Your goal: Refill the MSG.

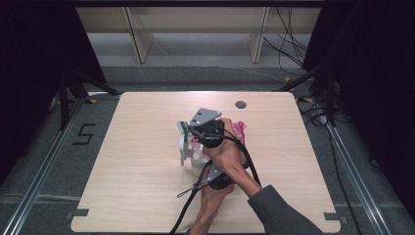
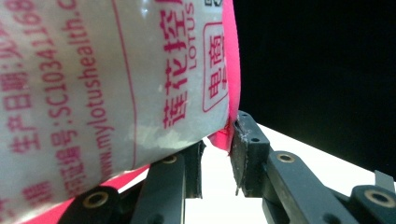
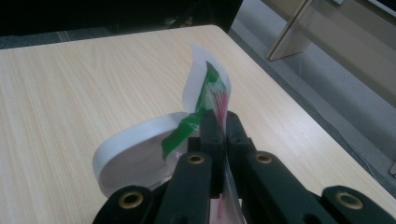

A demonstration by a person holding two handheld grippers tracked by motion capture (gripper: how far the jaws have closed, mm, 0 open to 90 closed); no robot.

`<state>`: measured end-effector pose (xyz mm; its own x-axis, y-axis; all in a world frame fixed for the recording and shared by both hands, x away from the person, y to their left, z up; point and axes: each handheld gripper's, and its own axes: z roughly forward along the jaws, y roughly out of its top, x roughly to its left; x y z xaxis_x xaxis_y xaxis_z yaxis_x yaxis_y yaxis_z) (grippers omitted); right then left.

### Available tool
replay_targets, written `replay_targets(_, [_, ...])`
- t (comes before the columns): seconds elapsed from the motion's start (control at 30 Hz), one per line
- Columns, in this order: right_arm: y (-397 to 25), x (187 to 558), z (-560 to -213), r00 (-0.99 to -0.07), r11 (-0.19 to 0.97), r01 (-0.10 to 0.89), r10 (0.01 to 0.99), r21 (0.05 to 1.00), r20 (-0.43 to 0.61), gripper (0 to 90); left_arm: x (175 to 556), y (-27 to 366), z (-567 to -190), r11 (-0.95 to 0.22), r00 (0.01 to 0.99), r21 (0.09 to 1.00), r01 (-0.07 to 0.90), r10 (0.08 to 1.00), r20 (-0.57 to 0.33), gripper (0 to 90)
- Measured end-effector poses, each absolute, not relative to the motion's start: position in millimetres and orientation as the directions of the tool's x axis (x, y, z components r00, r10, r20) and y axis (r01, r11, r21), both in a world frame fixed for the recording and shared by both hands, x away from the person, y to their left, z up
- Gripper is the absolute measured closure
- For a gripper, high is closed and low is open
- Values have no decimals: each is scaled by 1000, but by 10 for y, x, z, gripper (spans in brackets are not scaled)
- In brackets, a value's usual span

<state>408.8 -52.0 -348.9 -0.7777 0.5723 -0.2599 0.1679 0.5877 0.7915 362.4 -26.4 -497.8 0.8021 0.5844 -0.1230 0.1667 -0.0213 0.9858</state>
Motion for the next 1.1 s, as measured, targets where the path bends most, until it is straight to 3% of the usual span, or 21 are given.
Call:
replay_targets(0.17, [-533, 4088, -3482, -777, 584, 158, 571, 797, -264, 900, 3619, -257, -4977, -25, 801, 986, 167, 587, -121, 746])
replay_targets(0.2, [-538, 4080, -3480, -776, 575, 162, 577, 802, -256, 900, 3615, -294, -4980, 27, 784, 983, 181, 599, -161, 746])
replay_targets(0.3, [-578, 4083, -3457, -777, 565, 154, 576, 811, -253, 900, 3630, -267, -4979, -23, 791, 986, 164, 601, -117, 745])
replay_targets(0.8, [-862, 4058, -3371, -761, 473, 168, 620, 865, -192, 900, 3592, -274, -5040, -93, 753, 978, 186, 653, -81, 733])
replay_targets(0.87, [-909, 4070, -3362, -762, 472, 152, 615, 868, -202, 900, 3588, -303, -5059, -37, 747, 979, 200, 653, -128, 731])
replay_targets(1.1, [-1049, 4050, -3357, -767, 423, 180, 625, 888, -142, 900, 3595, -288, -5091, -55, 756, 976, 211, 642, -127, 714])
